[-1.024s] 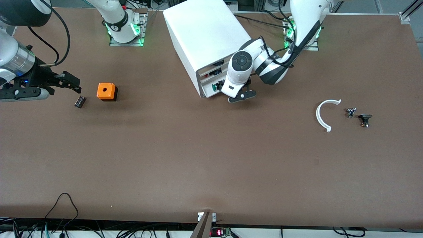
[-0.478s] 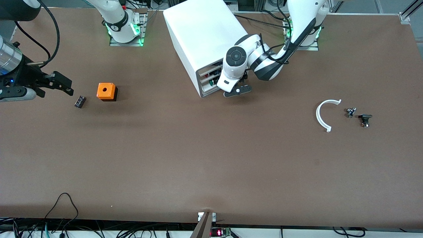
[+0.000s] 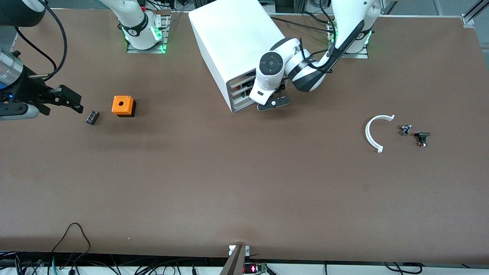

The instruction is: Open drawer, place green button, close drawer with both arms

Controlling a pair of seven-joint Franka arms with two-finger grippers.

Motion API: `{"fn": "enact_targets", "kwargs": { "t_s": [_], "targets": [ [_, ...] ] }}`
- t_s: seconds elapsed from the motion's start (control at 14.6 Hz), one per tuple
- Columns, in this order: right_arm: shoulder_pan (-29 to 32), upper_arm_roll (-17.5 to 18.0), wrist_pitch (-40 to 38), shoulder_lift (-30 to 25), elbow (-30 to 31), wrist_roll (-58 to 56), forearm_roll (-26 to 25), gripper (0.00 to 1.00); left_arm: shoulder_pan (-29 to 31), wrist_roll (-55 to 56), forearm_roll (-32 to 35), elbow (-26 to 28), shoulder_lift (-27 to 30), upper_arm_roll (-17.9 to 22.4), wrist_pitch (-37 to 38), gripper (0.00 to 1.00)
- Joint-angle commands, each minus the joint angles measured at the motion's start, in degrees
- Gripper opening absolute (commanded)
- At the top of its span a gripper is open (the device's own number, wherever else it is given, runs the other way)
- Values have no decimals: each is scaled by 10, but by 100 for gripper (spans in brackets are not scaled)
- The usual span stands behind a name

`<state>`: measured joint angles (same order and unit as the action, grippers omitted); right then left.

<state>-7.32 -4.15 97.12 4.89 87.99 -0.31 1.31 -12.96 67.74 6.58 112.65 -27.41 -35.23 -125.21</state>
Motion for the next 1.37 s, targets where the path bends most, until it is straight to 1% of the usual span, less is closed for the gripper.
{"fn": "enact_targets", "kwargs": {
  "t_s": [0.0, 0.14, 0.34, 0.55, 0.68, 0.82, 1.02, 1.09, 1.23, 1.3],
  "targets": [
    [5, 1, -18, 8, -26, -6, -6, 99, 25, -63, -4, -65, 10, 2, 83, 99],
    [6, -1, -17, 8, -26, -6, -13, 99, 64, -127, -4, -101, 11, 2, 134, 99],
    [20, -7, -15, 8, -26, -7, -13, 99, 122, -231, -3, -144, 14, -4, 167, 99],
    [16, -5, -12, 8, -26, -6, -12, 99, 171, -320, -3, -209, 16, -3, 245, 99],
    [13, -2, -12, 8, -26, -7, -10, 99, 202, -375, -3, -251, 28, -4, 293, 99],
    [13, 0, -11, 8, -26, -7, -8, 99, 229, -428, -3, -270, 51, 2, 323, 99],
    [14, 0, -11, 8, -26, -11, -7, 99, 269, -505, -3, -278, 96, 2, 345, 99],
    [14, 0, -11, 9, -26, -11, -7, 99, 271, -536, -5, -276, 117, 9, 346, 99],
    [13, 1, -11, 8, -26, -10, -7, 99, 258, -601, -13, -262, 150, 69, 342, 100],
    [13, 0, -11, 8, -26, -9, -7, 99, 240, -638, -15, -247, 168, 108, 337, 100]
  ]
}}
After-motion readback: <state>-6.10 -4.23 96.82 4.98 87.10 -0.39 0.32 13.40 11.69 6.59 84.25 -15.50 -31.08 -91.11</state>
